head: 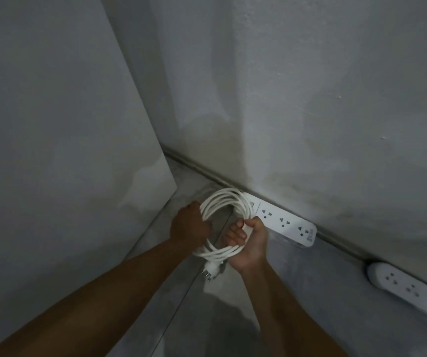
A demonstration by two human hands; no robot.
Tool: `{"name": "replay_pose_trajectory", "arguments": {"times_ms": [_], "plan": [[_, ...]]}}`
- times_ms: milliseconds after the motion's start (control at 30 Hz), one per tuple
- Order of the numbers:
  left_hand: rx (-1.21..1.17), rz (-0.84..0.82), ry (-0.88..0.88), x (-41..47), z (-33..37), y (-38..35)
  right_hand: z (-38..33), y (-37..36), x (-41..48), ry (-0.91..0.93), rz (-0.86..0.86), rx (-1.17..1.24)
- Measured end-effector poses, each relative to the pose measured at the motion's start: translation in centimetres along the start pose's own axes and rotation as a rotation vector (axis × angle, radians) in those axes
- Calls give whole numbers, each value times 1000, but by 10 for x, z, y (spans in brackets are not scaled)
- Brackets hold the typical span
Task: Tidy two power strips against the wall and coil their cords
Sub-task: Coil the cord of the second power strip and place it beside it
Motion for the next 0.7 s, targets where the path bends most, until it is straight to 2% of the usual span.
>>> {"name": "replay_pose_trajectory", "arguments": {"times_ms": [67, 200, 267, 367, 500, 700], "plan": [[71, 63, -59, 1, 5, -1, -2, 5, -2, 9, 46, -15], [-48, 31, -64, 6, 5, 3, -2, 10, -9, 51, 119, -123], [-8, 39, -82, 13, 3, 7, 1, 10, -15, 71, 84, -232], [-2, -8, -37, 16, -4, 3, 16, 20, -26, -6, 87, -459], [-30, -46, 49, 16, -6, -4, 20, 41, -44, -23, 238, -746], [-8, -7, -9, 14, -4, 2, -38, 62, -57, 200, 479, -1148]]}}
Point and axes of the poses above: each hand's wrist, its own x-axis towards the middle knuckle, its own y-axis out of the back of the hand, z = x × y, the point moved 6 cm from there along x, towards the middle knuckle, and after that the axes turned 5 degrees about -x, right-handed, at the moved point
